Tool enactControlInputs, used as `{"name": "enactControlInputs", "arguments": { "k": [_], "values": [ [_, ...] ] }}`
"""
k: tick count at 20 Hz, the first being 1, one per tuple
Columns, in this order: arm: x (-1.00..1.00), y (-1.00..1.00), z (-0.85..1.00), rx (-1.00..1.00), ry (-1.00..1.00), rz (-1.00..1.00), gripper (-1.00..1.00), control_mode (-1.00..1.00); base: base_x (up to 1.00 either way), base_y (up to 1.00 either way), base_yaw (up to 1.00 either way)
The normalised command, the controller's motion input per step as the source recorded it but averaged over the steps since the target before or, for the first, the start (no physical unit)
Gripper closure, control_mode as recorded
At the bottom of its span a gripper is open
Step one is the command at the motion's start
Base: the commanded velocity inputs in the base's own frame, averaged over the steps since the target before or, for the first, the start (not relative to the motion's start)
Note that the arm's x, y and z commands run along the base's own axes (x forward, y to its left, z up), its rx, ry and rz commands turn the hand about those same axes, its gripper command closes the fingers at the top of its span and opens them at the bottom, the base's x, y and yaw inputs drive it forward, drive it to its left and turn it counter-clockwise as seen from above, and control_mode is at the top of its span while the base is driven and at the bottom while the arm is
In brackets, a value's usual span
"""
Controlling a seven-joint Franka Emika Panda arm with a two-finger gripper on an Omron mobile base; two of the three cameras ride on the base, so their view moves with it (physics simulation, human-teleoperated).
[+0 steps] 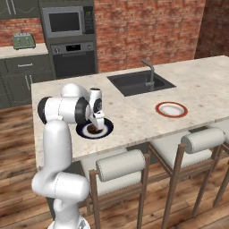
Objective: Transport the chicken drumstick and broccoli to the fridge. Place the chicken drumstick on the rack containing meat and place the broccoli on the rack containing the vegetable, ensuring meats and vegetables are on different racks.
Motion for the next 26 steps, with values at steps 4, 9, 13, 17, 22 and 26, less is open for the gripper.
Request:
{"name": "enactControlInputs", "arguments": {
  "k": [4,9,13,17,22,26],
  "values": [
    [-0.27,-0.06,-0.12,0.00,-0.05,-0.04,1.00,-1.00,0.00,0.00,0.00],
    [-0.90,-0.31,0.20,0.00,-0.18,-0.01,1.00,-1.00,0.00,0.00,0.00],
    [-1.00,-0.54,0.27,0.00,-0.17,0.07,1.00,-1.00,0.00,0.00,0.00],
    [-1.00,-0.57,0.86,0.00,-0.10,0.21,1.00,-1.00,0.00,0.00,0.00],
    [-1.00,-0.29,1.00,0.00,-0.06,0.24,1.00,-1.00,0.00,0.00,0.00],
    [-1.00,-0.27,0.96,0.00,0.02,0.23,1.00,-1.00,0.00,0.00,0.00]
  ]
}}
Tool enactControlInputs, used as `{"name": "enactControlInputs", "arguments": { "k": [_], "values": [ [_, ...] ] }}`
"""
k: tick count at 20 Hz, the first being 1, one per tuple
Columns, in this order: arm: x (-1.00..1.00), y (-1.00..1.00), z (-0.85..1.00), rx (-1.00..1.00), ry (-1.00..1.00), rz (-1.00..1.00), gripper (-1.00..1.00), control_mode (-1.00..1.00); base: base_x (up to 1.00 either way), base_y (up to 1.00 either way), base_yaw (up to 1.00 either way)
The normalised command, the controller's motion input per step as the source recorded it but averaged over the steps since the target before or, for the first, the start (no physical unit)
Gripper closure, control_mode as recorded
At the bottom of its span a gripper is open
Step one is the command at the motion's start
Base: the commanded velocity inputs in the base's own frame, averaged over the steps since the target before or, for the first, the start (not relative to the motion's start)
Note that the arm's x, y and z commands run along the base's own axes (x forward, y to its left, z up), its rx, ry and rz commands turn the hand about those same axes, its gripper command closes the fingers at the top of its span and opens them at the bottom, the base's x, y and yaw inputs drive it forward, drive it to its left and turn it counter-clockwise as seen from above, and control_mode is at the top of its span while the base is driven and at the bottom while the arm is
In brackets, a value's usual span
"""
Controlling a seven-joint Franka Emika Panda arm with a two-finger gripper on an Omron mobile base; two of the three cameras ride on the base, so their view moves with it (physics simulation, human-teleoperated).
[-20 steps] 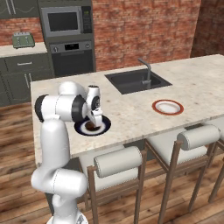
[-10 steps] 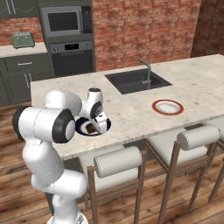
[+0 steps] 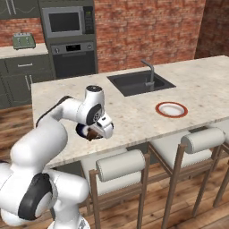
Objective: Transport the chicken drumstick and broccoli to the fridge. Place the chicken drumstick on the rack containing meat and place the broccoli on the rack containing the vegetable, ensuring meats and vegetables are on different racks.
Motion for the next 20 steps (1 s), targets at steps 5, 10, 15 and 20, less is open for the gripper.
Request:
{"name": "enactControlInputs", "arguments": {
  "k": [5,10,15,20],
  "values": [
    [-1.00,-0.22,0.82,0.00,0.06,0.26,1.00,-1.00,0.00,0.00,0.00],
    [-1.00,0.00,0.85,0.00,-0.01,0.29,1.00,-1.00,0.00,0.00,0.00],
    [-0.96,0.00,0.75,-0.05,-0.19,0.24,1.00,-1.00,0.00,0.00,0.00],
    [-0.57,0.01,0.48,0.00,-0.28,0.06,1.00,-1.00,0.00,0.00,0.00]
  ]
}}
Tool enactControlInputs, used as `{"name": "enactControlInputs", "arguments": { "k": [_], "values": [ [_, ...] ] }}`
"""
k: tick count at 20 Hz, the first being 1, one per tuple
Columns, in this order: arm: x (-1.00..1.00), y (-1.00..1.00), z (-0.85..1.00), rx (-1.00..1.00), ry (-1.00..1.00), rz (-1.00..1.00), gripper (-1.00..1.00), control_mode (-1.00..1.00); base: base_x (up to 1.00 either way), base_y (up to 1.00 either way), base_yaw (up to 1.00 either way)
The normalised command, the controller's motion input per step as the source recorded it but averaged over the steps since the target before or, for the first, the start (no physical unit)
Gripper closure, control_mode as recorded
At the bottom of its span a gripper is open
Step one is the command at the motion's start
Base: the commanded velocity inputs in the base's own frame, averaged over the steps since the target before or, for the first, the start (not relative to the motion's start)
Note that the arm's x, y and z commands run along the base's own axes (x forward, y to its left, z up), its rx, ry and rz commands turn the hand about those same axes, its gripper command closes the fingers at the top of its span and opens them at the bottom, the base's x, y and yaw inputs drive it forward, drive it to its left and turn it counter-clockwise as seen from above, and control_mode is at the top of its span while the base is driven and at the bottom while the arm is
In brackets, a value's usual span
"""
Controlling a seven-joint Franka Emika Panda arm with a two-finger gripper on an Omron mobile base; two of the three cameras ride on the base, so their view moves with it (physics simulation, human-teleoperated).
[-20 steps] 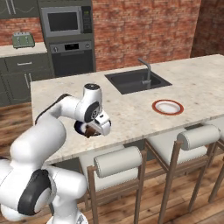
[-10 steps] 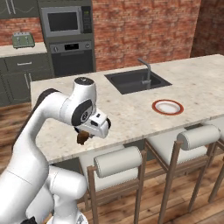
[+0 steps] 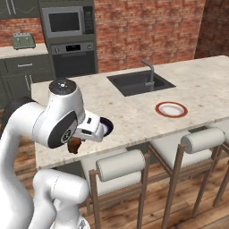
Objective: Transport the chicken drumstick and broccoli to the fridge. Place the chicken drumstick on the rack containing meat and place the broccoli on the rack containing the vegetable, ensuring meats and vegetables are on different racks.
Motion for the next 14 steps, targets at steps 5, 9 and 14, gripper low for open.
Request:
{"name": "enactControlInputs", "arguments": {
  "k": [5,9,14],
  "values": [
    [-0.47,0.08,0.39,0.00,-0.22,0.00,1.00,-1.00,0.00,0.00,0.00],
    [-0.37,0.00,0.66,0.01,-0.08,0.00,1.00,-1.00,0.00,0.00,0.00],
    [-0.21,0.00,0.77,0.00,0.00,0.00,1.00,-1.00,0.00,0.00,0.00]
  ]
}}
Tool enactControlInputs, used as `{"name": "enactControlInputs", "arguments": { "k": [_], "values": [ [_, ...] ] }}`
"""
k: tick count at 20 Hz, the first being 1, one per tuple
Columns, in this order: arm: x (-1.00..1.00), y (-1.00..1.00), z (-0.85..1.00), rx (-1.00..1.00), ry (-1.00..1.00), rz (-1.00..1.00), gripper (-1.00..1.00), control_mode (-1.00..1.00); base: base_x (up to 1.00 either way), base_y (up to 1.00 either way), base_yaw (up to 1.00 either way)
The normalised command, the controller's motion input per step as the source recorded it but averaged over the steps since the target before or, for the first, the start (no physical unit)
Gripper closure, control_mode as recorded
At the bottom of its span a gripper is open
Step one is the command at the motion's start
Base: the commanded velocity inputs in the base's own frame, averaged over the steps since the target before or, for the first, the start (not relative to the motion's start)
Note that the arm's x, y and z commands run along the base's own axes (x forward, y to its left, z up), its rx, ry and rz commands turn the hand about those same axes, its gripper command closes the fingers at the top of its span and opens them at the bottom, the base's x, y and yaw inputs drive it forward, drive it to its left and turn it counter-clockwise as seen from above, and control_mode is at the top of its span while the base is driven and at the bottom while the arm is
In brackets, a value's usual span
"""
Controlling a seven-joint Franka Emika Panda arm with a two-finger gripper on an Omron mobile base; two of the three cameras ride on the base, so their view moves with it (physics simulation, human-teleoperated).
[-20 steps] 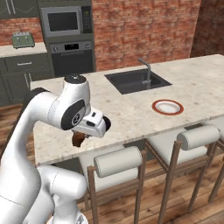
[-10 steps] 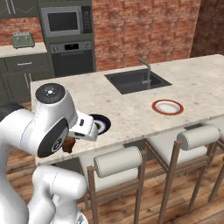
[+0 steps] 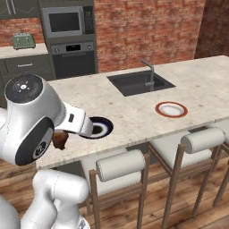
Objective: Transport the chicken drumstick and broccoli to the fridge. Place the chicken drumstick on the rack containing meat and place the broccoli on the rack containing the vegetable, ensuring meats and vegetables are on different racks.
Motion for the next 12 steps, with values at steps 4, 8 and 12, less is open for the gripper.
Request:
{"name": "enactControlInputs", "arguments": {
  "k": [4,8,12],
  "values": [
    [-0.24,0.01,0.66,0.00,-0.01,0.00,1.00,-1.00,0.00,0.00,0.00],
    [-0.19,0.10,0.14,0.00,0.00,0.00,1.00,1.00,-0.26,0.12,0.03],
    [0.00,0.00,0.00,0.00,0.00,0.00,1.00,1.00,-0.71,0.45,0.06]
  ]
}}
